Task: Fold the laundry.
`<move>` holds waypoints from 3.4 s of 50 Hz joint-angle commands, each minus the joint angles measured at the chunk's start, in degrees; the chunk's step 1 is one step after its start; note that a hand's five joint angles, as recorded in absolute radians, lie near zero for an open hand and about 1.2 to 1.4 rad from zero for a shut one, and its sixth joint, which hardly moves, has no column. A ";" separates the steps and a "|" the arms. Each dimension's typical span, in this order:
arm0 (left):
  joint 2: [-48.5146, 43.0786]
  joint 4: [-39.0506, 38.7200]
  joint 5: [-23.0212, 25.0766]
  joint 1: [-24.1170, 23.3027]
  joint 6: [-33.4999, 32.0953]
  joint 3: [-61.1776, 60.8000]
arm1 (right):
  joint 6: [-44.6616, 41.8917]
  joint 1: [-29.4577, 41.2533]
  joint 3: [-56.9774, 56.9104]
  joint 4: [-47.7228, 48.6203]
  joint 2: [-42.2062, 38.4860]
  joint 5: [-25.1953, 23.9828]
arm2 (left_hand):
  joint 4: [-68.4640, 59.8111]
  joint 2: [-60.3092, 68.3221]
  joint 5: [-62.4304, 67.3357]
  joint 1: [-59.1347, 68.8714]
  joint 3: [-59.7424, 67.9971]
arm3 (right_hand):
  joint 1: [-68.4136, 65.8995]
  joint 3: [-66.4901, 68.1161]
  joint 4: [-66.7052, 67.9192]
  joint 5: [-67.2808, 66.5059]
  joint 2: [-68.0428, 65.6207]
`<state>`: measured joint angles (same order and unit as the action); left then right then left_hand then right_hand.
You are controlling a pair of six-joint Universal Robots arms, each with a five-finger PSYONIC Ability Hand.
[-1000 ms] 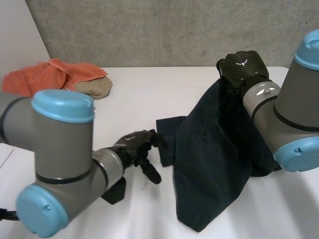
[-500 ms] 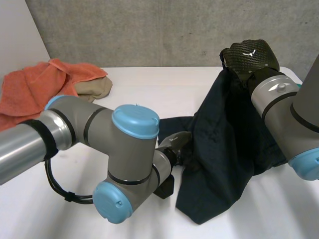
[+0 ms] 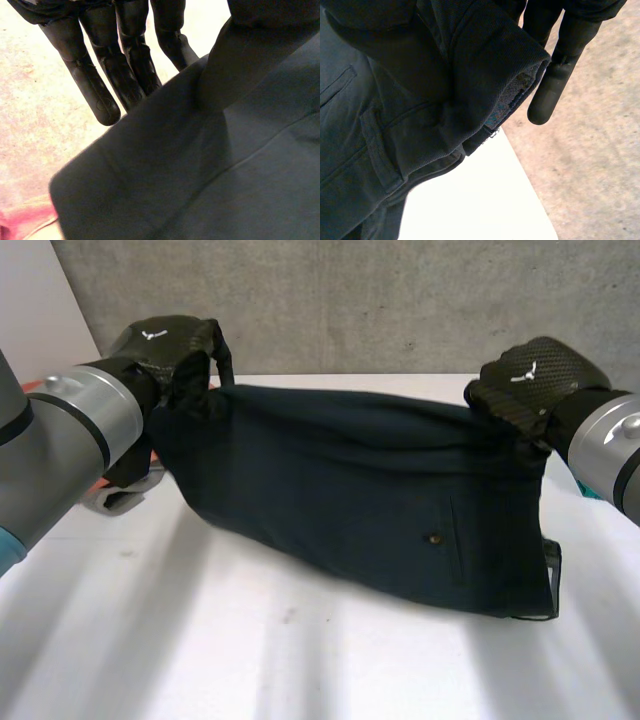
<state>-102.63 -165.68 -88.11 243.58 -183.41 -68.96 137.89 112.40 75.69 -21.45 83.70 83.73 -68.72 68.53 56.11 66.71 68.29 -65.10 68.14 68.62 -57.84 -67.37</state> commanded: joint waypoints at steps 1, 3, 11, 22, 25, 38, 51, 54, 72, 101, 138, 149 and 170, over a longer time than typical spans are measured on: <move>-11.16 -0.96 0.22 -0.57 -6.61 2.76 | 0.71 0.02 -1.68 1.05 -8.26 -0.15 | -11.28 11.47 13.89 13.29 11.71 | -14.90 11.86 11.38 -12.16 -12.63; -14.08 -3.41 0.13 -0.56 -7.14 5.75 | 0.98 0.63 -3.79 3.25 -10.74 -0.06 | -11.28 11.47 13.89 13.29 11.71 | -14.90 11.86 11.38 -12.16 -12.63; -20.42 -33.94 -0.40 0.84 -7.40 20.60 | 11.15 0.90 -16.26 29.12 -17.69 4.76 | -11.28 11.47 13.89 13.29 11.71 | -14.90 11.86 11.38 -12.16 -12.63; -11.46 -51.77 -0.75 1.64 -7.05 17.03 | 14.07 1.07 -16.37 55.56 -15.41 7.33 | -11.28 11.47 13.89 13.29 11.71 | -14.90 11.86 11.38 -12.16 -12.63; -9.97 -47.65 -0.75 1.46 -6.96 11.77 | 14.07 1.16 -14.88 49.70 -15.32 5.14 | -11.28 11.47 13.89 13.29 11.71 | -14.90 11.86 11.38 -12.16 -12.63; 1.55 -28.04 -0.83 1.37 -7.49 -16.19 | 13.72 0.37 -6.44 15.23 -15.49 -0.94 | -11.28 11.47 13.89 13.29 11.71 | -14.90 11.86 11.38 -12.16 -12.63; -23.22 -23.81 -1.89 0.05 -20.23 -12.35 | 9.14 0.63 -11.08 9.47 -33.49 1.34 | -11.28 11.47 13.89 13.29 11.71 | -14.90 11.86 11.38 -12.16 -12.63; -26.83 -23.81 -1.89 -0.30 -20.32 -7.17 | 10.99 1.07 -11.44 14.93 -34.83 3.63 | -11.28 11.47 13.89 13.29 11.71 | -12.12 9.08 8.60 -9.39 -9.85; -9.62 -20.12 -1.45 -1.00 -21.02 -17.69 | 11.00 0.19 2.44 17.68 -16.21 5.92 | 30.25 -30.06 -27.64 -28.24 -29.81 | 46.95 -49.99 -50.48 49.69 49.23; -25.08 -19.51 4.18 3.57 -23.40 -12.96 | 7.57 1.07 9.39 27.95 -27.62 -0.06 | 20.34 -20.15 -17.73 -18.33 -19.90 | 28.79 -31.83 -32.31 31.52 31.06; -1.15 -10.45 0.83 1.72 -18.47 6.03 | 7.13 -0.86 -17.51 6.33 -10.29 0.38 | -11.28 11.47 13.89 13.29 11.71 | -14.90 11.86 11.38 -12.16 -12.63; -22.52 -18.87 0.66 2.78 -18.92 20.16 | 7.83 0.19 -24.70 19.32 -26.91 4.68 | -11.28 11.47 13.89 13.29 11.71 | -14.90 11.86 11.38 -12.16 -12.63; -13.13 -52.91 -1.10 2.16 -14.70 10.88 | 8.10 2.21 -26.92 50.02 -26.65 7.07 | -11.28 11.47 13.89 13.29 11.71 | -14.90 11.86 11.38 -12.16 -12.63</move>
<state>-116.38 -221.24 -88.35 246.03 -197.84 -49.69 145.90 114.61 45.31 30.58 58.93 95.16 -68.75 68.68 56.54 64.84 67.98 -62.99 68.23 68.64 -57.64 -67.67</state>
